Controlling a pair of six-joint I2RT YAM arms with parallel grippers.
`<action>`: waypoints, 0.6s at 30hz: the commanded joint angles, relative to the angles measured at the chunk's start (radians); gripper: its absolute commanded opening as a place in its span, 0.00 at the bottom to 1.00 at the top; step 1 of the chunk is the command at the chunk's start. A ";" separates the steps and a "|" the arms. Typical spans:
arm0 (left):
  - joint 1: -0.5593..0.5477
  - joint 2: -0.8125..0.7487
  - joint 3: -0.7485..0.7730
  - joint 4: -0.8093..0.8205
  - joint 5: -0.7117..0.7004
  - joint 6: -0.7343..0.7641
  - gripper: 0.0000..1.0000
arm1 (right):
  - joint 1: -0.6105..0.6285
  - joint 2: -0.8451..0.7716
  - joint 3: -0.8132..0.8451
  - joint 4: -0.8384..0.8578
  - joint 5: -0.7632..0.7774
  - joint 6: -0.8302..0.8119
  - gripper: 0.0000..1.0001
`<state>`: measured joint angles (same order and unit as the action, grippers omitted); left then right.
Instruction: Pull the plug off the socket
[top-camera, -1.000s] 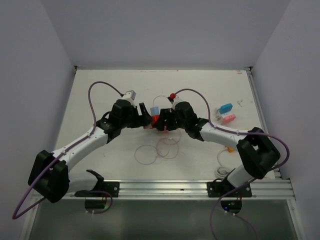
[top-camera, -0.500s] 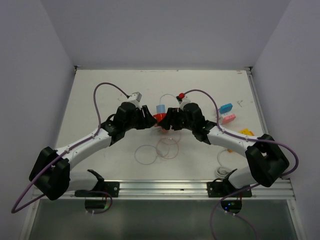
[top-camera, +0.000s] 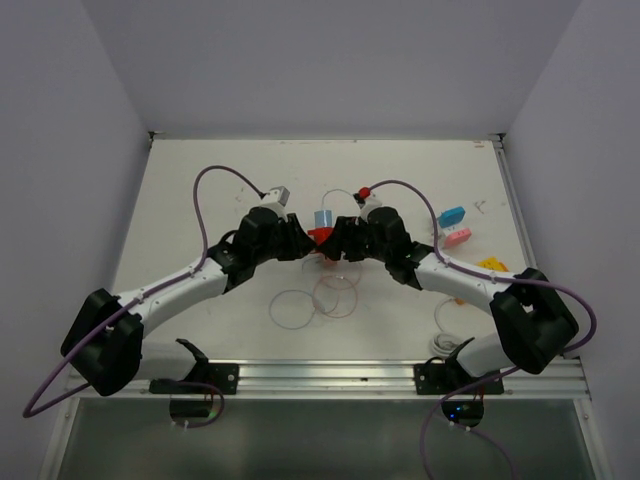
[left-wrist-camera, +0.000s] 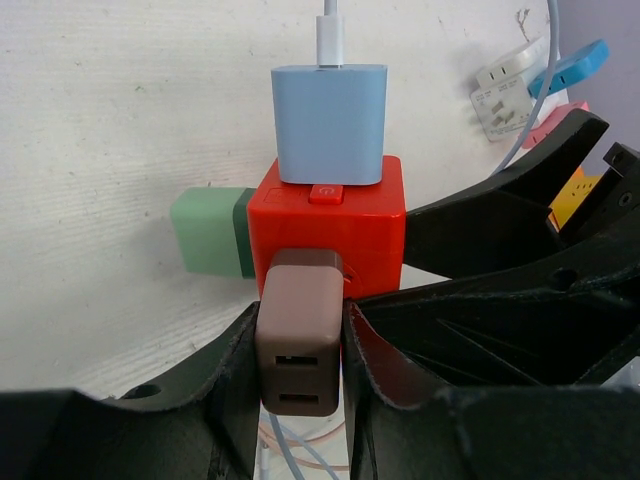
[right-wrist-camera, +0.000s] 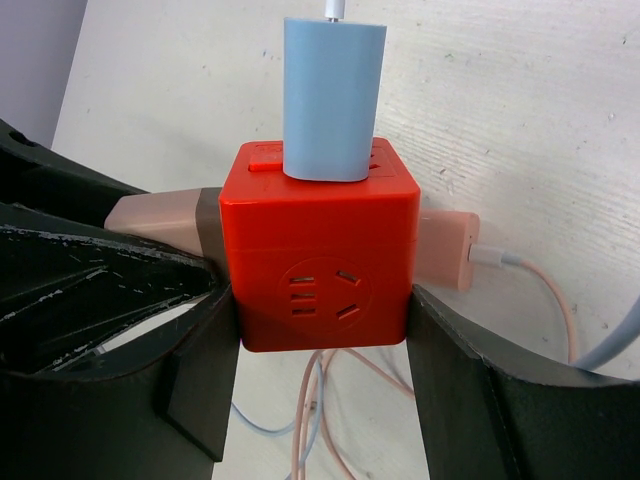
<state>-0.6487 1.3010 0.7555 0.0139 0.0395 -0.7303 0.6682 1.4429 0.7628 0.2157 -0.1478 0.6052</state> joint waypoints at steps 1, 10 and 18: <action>-0.008 -0.019 0.031 0.018 -0.041 0.029 0.05 | -0.007 -0.029 0.004 0.122 0.002 0.001 0.00; -0.008 -0.086 0.021 -0.012 -0.084 0.026 0.00 | -0.107 -0.012 -0.042 0.122 0.019 0.057 0.00; -0.006 -0.166 0.094 -0.247 -0.193 0.026 0.00 | -0.157 -0.036 -0.043 0.030 0.140 0.035 0.00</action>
<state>-0.6666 1.2167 0.7834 -0.0662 -0.0330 -0.7406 0.6083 1.4269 0.7280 0.3111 -0.2653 0.6708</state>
